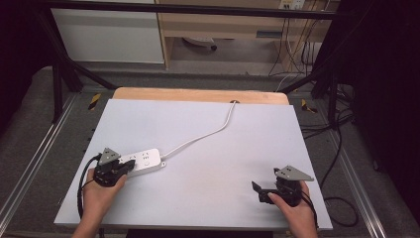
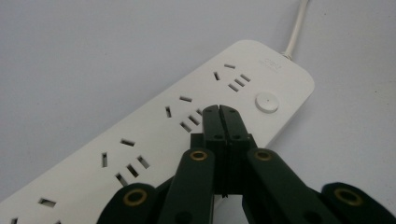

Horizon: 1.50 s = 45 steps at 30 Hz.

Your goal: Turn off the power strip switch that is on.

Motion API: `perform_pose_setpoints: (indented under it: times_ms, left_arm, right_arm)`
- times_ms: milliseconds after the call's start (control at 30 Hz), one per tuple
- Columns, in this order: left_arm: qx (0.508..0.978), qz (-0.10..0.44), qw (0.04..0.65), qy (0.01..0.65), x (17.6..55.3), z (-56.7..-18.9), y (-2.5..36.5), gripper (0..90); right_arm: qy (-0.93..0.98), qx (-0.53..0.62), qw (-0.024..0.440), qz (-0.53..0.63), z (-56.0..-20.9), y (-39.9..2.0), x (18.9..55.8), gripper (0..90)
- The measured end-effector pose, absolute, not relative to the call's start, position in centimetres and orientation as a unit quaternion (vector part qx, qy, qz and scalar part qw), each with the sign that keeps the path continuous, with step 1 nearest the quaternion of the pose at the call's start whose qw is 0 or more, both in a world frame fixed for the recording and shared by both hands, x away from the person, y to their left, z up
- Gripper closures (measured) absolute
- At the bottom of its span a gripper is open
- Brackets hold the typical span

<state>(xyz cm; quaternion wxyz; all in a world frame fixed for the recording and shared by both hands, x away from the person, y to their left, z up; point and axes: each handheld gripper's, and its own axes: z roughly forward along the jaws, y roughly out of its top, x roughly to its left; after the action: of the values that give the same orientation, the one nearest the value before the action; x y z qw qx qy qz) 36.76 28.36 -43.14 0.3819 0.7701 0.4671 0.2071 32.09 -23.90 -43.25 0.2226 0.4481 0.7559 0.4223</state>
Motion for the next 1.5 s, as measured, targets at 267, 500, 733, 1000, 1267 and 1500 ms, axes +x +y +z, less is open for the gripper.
perform_pose_setpoints:
  times_ms: [267,500,733,1000,1267,1500]
  left_arm:
    - [0.769,0.203,0.383,0.469,36.74,-43.21,28.36,90.0]
    - [0.769,0.203,0.384,0.469,36.72,-43.22,28.39,90.0]
    - [0.768,0.202,0.385,0.470,36.75,-43.21,28.39,90.0]
    - [0.767,0.200,0.387,0.472,36.77,-43.21,28.44,90.0]
    - [0.767,0.200,0.388,0.471,36.78,-43.21,28.43,90.0]
    - [0.765,0.198,0.389,0.473,36.79,-43.22,28.48,90.0]
  right_arm:
    - [0.756,0.448,0.223,0.422,-43.23,-23.90,32.06,5.3]
    - [0.756,0.448,0.224,0.422,-43.21,-23.94,32.03,5.3]
    - [0.756,0.448,0.224,0.422,-43.25,-23.93,32.08,5.3]
    - [0.755,0.450,0.222,0.422,-43.23,-23.95,32.06,5.2]
    - [0.756,0.448,0.223,0.421,-43.24,-23.94,32.06,5.3]
    - [0.756,0.448,0.224,0.422,-43.24,-23.94,32.06,5.3]
